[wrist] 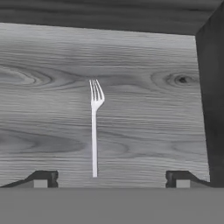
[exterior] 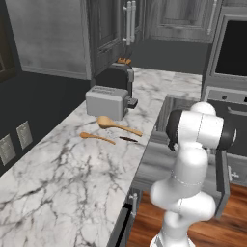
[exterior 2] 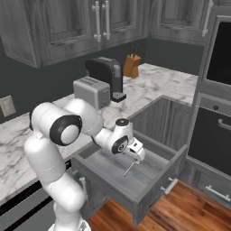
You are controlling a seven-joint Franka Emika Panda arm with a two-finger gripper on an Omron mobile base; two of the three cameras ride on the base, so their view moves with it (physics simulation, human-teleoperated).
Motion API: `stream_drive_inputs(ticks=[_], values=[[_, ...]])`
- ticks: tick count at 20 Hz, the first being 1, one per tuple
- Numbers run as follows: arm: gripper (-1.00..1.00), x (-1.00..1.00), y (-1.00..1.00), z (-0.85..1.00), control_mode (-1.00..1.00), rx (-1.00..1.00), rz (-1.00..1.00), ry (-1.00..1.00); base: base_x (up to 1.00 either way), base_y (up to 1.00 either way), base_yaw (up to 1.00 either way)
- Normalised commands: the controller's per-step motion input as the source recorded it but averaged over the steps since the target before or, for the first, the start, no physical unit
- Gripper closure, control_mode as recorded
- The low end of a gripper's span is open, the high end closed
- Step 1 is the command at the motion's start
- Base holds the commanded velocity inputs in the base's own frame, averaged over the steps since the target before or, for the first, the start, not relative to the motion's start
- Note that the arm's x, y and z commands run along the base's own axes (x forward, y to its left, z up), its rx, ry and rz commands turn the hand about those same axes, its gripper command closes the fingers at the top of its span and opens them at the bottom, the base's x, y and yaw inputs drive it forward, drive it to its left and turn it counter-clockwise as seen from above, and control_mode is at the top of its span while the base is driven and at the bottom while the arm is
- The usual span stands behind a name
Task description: Organize the utensils by type. Pick up the wooden spoons from the counter and place them in the open cabinet. Then pick up the metallic utensils from the counter and place them in the open drawer.
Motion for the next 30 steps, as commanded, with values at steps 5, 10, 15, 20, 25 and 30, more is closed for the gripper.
stream_drive_inputs(ticks=[5, 10, 15, 20, 25, 30], values=[[-1.0, 0.0, 0.0, 0.99, -1.0, 0.14, 0.03, 0.21, 0.0, 0.0, 0.0], [-1.0, 0.03, 0.0, 0.63, -1.0, 0.05, 0.11, 0.22, 0.0, 0.0, 0.0], [-1.0, 0.02, 0.0, 0.17, -1.0, 0.0, 0.03, 0.05, 0.0, 0.0, 0.0], [-1.0, 0.0, -0.02, 0.0, -1.0, 0.01, 0.0, 0.0, 0.0, 0.0, 0.0], [-1.0, -0.37, -0.04, 0.0, -1.0, 0.04, 0.13, -0.01, 0.0, 0.0, 0.0], [-1.0, -0.04, 0.05, 0.04, -1.0, 0.01, 0.46, -0.24, 0.0, 0.0, 0.0]])
